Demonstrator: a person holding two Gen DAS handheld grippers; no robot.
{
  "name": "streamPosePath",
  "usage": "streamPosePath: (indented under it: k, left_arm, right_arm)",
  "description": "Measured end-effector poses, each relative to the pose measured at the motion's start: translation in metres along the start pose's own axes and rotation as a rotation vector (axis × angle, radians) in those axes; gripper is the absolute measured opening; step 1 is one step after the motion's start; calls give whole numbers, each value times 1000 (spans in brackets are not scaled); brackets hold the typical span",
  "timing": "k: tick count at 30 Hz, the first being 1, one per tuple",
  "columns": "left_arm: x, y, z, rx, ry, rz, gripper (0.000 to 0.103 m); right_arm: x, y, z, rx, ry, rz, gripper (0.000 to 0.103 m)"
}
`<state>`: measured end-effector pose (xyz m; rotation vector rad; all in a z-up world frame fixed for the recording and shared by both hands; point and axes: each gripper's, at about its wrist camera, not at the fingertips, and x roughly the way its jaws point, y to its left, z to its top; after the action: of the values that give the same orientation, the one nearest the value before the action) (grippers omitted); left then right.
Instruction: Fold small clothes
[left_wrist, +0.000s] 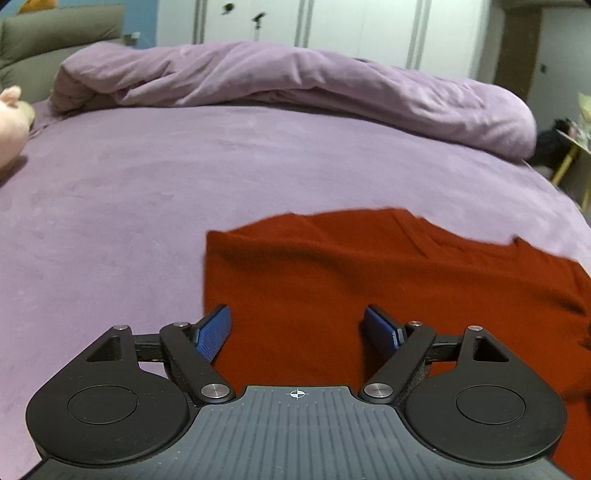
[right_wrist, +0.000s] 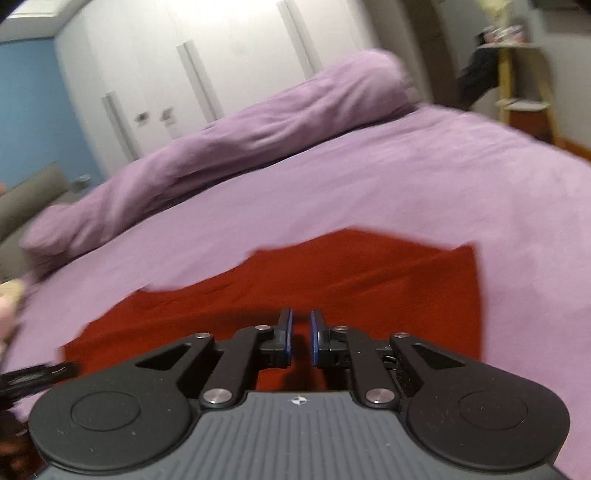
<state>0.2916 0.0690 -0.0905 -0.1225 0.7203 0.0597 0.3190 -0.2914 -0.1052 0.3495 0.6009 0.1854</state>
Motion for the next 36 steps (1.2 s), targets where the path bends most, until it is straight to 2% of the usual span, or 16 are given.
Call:
streamPosePath:
  k: [1,3,4,6,15,19,20,22,23,24,25,27,29,32,34,36]
  left_arm:
    - [-2,-4,-4,32,-4,18,84]
    - [-4,-10,-11,88,-8,50,85]
    - [-4,-11,-12,98,-9,57,85]
    - [-4,-12,-11,97,2,69,86]
    - [-12,-14,-14,123,43,133,86]
    - [-34,-6,-16,138,76,176,86]
    - [-43,-3,-19,145,78,187,86]
    - [-70,8,-30,132,85,163,83]
    - [-88,17,-40,116,88,133,82]
    - [-106,26,-52,94,96,103,82]
    - [-123,34,-61,73,103,81,82]
    - [-161,55,-88,30,111,48,82]
    - [-188,70,-112,-7,156,35,80]
    - [-212,86,-141,-60,247,10,75]
    - [-219,93,-155,-94,274,-5,73]
    - [-221,100,-163,-149,305,-38,65]
  right_arm:
    - [-1,5,-5,-52,21,3,11]
    - [4,13,-12,-170,76,-70,10]
    - [3,12,-14,-199,67,-65,10]
    - [2,14,-13,-228,74,-86,9]
    - [2,35,-32,-522,67,-197,10]
    - [-7,52,-30,-690,144,-266,14]
    - [-15,52,-25,-674,169,-270,15]
    - [-41,44,-16,-578,222,-251,35]
    - [-59,36,-16,-510,233,-226,39]
    - [-82,26,-20,-433,233,-184,47]
    - [-106,14,-28,-365,244,-146,61]
    - [-150,-9,-48,-241,290,-100,74]
    - [-191,-32,-72,-126,348,-65,76]
    - [-246,-53,-97,8,325,-44,77]
    - [-267,-56,-104,32,322,-48,77]
    - [-271,-56,-108,9,343,-61,77]
